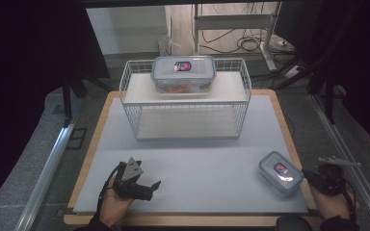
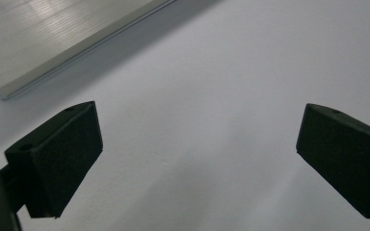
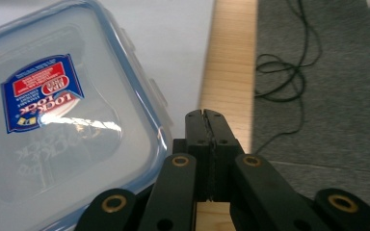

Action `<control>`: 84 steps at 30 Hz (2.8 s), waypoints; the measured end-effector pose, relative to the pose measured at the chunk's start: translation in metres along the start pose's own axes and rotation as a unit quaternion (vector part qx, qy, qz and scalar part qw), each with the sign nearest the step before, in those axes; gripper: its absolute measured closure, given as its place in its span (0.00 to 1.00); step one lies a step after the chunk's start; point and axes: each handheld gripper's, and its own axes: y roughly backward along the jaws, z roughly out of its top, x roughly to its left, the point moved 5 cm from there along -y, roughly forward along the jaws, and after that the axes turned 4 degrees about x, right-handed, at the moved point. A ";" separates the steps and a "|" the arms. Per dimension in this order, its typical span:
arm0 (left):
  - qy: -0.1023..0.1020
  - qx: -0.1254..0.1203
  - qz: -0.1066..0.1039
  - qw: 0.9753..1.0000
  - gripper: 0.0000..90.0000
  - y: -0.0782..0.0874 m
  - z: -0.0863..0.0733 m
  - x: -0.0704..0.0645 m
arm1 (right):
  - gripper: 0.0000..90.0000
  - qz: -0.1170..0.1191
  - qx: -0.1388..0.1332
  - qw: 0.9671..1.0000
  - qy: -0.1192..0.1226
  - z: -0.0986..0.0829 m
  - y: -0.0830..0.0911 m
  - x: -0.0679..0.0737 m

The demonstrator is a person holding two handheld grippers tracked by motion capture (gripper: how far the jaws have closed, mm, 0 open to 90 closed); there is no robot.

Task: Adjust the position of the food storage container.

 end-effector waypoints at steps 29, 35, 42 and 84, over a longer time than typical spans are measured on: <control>-0.008 0.010 -0.007 1.000 0.03 -0.006 0.002 -0.004 | 1.00 0.150 0.033 0.981 0.122 0.039 -0.050 0.134; -0.002 0.012 -0.009 1.000 0.03 -0.005 0.001 -0.002 | 1.00 0.174 0.048 0.965 0.190 0.047 -0.068 0.193; 0.032 0.013 -0.012 0.999 0.04 -0.005 0.004 0.006 | 1.00 0.165 0.027 0.966 0.197 0.048 -0.059 0.192; 0.028 0.034 -0.147 0.988 0.97 -0.113 0.079 -0.008 | 1.00 0.205 0.047 0.958 0.196 0.014 -0.046 0.208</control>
